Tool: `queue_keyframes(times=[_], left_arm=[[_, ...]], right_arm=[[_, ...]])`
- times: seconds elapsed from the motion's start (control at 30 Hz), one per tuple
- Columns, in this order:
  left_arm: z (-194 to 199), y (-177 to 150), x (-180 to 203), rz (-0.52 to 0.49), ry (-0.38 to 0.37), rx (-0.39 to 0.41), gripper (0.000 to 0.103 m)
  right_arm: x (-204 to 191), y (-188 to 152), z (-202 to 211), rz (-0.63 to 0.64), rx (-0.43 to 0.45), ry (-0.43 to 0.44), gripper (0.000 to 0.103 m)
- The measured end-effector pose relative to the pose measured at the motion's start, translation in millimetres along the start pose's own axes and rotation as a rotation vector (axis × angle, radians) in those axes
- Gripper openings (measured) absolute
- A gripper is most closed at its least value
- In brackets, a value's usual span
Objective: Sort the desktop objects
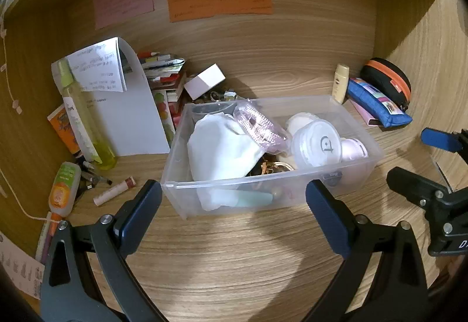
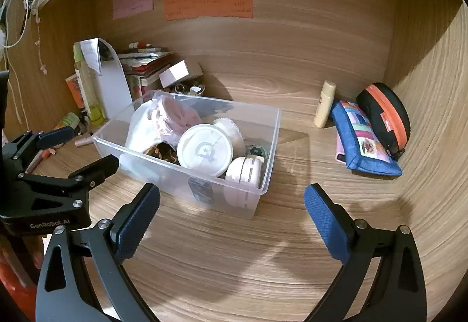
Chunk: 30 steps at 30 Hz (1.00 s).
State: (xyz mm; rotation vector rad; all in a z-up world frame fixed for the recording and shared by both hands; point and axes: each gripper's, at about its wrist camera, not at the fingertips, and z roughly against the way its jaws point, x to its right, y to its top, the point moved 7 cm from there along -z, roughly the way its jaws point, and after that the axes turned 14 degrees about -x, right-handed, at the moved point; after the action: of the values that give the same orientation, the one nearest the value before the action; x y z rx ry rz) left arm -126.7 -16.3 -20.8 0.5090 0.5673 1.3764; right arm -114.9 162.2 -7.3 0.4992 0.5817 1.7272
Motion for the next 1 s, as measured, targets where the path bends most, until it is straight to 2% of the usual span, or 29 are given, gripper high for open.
queue_keyframes(times=[0.5, 1.0], left_arm=[[11.8, 6.9, -1.4, 0.005, -0.027, 0.036, 0.100], [14.9, 8.4, -13.0, 0.044, -0.060, 0.033, 0.102]], right_arm=[[-6.5, 5.2, 5.8, 0.016, 0.013, -0.001, 0.099], [-11.7, 7.9, 9.8, 0.022, 0.017, 0.012, 0.099]])
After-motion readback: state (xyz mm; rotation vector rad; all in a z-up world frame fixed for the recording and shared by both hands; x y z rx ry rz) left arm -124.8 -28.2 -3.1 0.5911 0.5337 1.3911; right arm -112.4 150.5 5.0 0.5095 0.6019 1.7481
